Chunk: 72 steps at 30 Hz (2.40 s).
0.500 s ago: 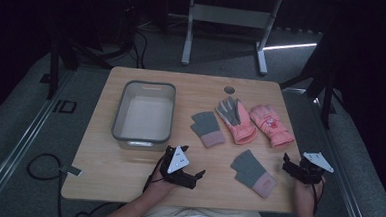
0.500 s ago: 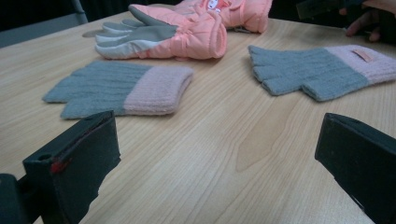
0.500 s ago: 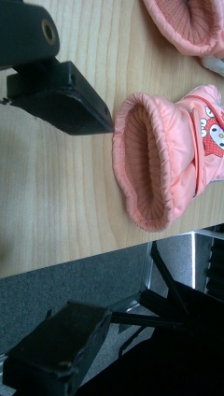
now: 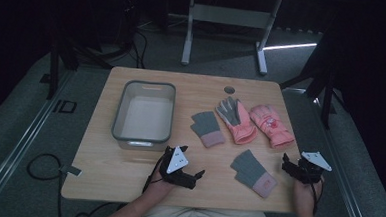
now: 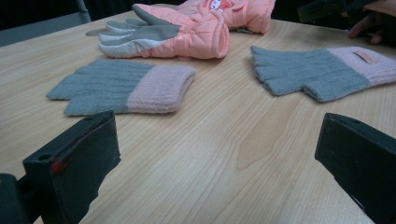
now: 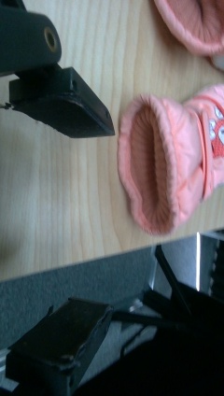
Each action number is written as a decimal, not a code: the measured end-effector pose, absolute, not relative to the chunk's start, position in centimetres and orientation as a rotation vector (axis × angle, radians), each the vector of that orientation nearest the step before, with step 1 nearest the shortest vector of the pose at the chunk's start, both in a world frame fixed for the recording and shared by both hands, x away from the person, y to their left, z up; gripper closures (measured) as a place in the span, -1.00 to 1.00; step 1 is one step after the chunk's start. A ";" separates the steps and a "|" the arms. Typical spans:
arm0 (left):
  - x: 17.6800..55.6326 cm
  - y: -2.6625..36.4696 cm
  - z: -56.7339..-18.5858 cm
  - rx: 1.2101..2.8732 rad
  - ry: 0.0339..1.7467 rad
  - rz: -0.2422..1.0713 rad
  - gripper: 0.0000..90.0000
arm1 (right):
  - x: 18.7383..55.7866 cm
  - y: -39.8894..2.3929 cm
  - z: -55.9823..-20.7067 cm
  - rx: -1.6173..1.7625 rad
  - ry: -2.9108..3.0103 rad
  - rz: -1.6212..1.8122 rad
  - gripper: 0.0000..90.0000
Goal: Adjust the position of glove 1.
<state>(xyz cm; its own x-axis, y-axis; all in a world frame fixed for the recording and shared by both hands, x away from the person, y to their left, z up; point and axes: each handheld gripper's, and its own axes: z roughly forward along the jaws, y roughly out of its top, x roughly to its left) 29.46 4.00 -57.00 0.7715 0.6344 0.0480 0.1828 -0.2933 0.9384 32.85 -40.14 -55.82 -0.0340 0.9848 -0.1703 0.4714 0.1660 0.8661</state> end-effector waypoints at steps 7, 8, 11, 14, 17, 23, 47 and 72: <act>29.4 4.0 -57.0 1.851 0.616 0.501 -1.00 | 33.1 -39.9 -55.4 1.465 1.717 0.762 -0.74; 29.5 4.0 -57.0 1.852 0.617 0.497 -1.00 | 33.1 -39.9 -55.2 1.478 1.725 0.753 -0.74; 29.5 4.1 -57.0 1.847 0.620 0.493 -1.00 | 32.8 -40.1 -54.2 1.523 1.714 0.763 -0.74; 29.5 4.0 -57.0 1.850 0.615 0.495 -1.00 | 32.6 -40.3 -53.1 1.533 1.699 0.761 -0.74; 29.5 4.0 -57.0 1.852 0.613 0.497 -1.00 | 32.5 -40.4 -51.9 1.534 1.686 0.769 -0.74; 29.5 4.0 -57.0 1.852 0.615 0.499 -1.00 | 32.9 -40.1 -49.8 1.514 1.696 0.766 -0.74; 29.5 4.0 -57.0 1.847 0.622 0.499 -1.00 | 36.3 -36.2 -43.7 1.471 1.791 0.867 -0.68; 29.5 4.0 -57.0 1.847 0.621 0.498 -1.00 | 39.5 -27.5 -42.3 1.242 1.972 1.050 -0.60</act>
